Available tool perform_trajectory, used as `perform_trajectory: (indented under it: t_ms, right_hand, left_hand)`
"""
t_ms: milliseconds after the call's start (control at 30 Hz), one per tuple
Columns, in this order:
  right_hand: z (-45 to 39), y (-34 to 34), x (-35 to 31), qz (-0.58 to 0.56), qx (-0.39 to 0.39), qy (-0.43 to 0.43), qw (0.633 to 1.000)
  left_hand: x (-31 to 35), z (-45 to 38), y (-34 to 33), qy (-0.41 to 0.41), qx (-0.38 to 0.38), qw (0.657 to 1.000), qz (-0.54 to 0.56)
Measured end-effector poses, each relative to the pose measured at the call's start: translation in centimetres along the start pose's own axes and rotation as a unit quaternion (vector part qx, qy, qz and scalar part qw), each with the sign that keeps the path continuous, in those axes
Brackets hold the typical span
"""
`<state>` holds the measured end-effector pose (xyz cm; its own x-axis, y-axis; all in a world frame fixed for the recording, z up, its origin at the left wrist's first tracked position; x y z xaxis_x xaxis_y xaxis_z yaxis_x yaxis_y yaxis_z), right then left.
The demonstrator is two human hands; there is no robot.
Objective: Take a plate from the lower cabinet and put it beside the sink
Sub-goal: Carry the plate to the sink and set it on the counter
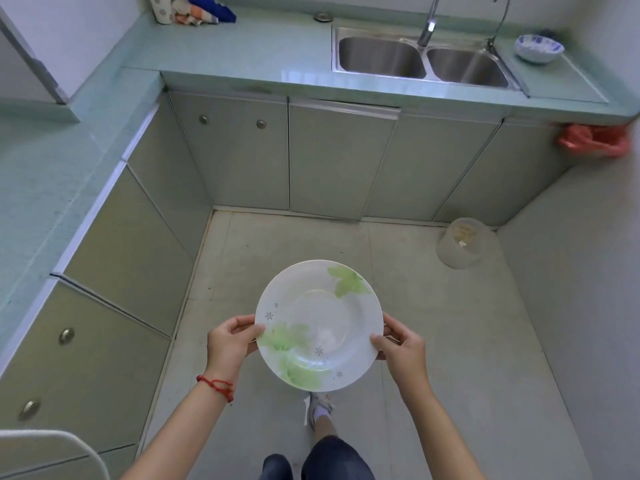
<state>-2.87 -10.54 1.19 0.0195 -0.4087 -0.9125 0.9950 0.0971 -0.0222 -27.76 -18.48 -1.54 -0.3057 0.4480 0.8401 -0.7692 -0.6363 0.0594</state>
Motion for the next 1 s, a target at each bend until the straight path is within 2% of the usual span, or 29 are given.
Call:
perform_trajectory:
  t_ms: [333,700,1000]
  right_hand:
    - [-17.9,-5.1,-7.1,0.007,-0.022,0.006,1.000]
    - [-31.7,-12.9,-14.9,0.008,-0.043,0.007,0.999]
    - [-42.4,-20.7,-20.1,0.003,-0.009,0.017,1.000]
  left_hand:
    - [9.6,-14.7,-5.8,-0.003,0.031,1.000,0.006]
    - [20.3,-27.8,-8.1,-0.030,0.046,0.998,0.001]
    - [28.9,-40.3,-8.6,-0.031,0.024,0.999,-0.013]
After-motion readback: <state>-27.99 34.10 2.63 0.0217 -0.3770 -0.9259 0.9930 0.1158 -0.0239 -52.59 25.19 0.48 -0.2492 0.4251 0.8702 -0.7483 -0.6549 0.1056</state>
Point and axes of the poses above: each hand's wrist, its own z-axis away from the middle knuckle, its own y-axis out of the back of the hand, x = y × z, the point moved 3 cm from there along -z, towards the middle knuckle, and after that the axes turned 6 degrees about -z, right-handed, at the moved point
